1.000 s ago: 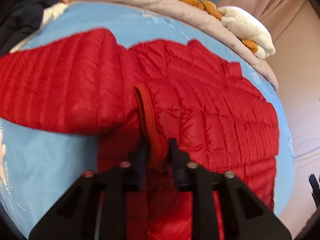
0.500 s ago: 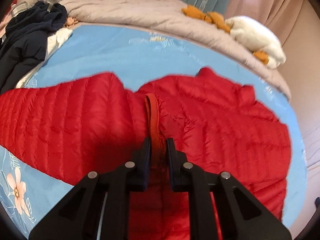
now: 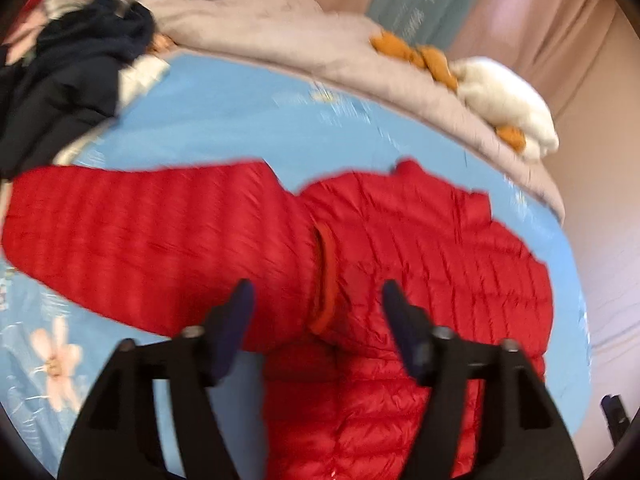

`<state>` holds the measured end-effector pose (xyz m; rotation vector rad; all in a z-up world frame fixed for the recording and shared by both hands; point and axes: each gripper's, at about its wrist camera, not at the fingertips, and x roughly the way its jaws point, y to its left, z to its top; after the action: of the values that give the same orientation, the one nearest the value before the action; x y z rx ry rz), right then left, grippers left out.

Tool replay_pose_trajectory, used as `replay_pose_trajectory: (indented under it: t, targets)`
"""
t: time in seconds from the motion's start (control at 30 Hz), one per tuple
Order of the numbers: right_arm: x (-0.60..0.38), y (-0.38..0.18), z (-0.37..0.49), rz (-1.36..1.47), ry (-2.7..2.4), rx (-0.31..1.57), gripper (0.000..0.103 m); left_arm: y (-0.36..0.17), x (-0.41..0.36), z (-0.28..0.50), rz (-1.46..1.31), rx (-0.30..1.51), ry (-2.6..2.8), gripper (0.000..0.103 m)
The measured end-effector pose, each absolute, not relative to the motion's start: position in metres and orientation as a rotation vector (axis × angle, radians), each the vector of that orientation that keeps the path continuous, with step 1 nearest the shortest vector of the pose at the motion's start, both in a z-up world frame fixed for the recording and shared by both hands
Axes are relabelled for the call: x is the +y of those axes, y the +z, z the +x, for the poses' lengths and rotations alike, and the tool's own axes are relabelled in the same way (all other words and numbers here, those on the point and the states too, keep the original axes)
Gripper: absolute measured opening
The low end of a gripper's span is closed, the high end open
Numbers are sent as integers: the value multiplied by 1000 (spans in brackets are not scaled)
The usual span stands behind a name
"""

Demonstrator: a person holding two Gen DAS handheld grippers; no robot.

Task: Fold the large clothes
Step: 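Move the left gripper to the other sleeve cuff and grasp it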

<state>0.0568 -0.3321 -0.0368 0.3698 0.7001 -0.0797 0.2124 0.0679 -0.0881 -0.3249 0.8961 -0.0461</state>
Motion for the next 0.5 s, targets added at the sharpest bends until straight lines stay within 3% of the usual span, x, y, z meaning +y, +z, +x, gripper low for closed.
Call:
replay_pose_trajectory:
  t: [0.1, 0.2, 0.43, 0.5]
  targets:
    - [-326, -33, 57, 358, -64, 696, 73, -67, 95, 195, -360, 837, 10, 94]
    - [-316, -29, 56, 337, -48, 690, 73, -52, 128, 173, -391, 781, 106, 103]
    - [-296, -18, 57, 319, 17, 659, 84, -45, 216, 129, -513, 712, 344, 103]
    - [-286, -13, 58, 298, 37, 652, 92, -49, 242, 119, -561, 711, 399, 103]
